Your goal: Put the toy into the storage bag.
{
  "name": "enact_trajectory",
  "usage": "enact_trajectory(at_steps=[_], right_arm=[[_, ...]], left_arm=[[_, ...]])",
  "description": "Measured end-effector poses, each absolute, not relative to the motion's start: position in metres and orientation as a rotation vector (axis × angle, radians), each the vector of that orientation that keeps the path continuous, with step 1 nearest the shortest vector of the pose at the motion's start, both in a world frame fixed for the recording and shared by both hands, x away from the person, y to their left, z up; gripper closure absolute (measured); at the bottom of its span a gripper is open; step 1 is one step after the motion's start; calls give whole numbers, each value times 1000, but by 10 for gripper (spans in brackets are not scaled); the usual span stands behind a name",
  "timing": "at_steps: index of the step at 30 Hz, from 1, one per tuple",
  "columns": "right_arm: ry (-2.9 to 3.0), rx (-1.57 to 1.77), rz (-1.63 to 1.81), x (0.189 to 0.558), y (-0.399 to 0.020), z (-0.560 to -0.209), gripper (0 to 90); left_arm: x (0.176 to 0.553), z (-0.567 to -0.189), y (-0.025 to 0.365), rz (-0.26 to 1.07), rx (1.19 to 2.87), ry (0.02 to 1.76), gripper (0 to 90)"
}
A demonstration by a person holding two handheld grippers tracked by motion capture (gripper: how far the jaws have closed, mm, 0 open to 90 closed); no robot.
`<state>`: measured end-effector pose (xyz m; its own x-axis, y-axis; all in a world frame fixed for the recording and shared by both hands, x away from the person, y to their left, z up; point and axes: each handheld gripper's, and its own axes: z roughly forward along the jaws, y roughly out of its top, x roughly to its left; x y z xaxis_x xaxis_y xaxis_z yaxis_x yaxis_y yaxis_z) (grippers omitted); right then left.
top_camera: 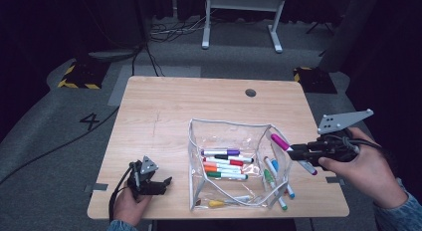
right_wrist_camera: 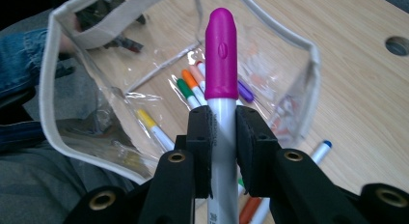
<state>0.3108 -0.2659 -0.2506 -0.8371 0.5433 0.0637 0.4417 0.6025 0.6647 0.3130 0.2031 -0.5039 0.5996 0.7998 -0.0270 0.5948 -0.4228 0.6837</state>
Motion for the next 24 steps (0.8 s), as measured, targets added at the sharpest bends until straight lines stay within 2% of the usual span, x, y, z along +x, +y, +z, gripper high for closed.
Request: enact_trajectory(at_steps=[11, 24], right_arm=[[2806, 584, 1030, 310, -211, -247, 771], [2948, 423, 940, 318, -159, -271, 771]], left_arm=[[314, -504, 203, 401, 2171, 1095, 151], [314, -504, 203, 402, 2168, 1104, 151]])
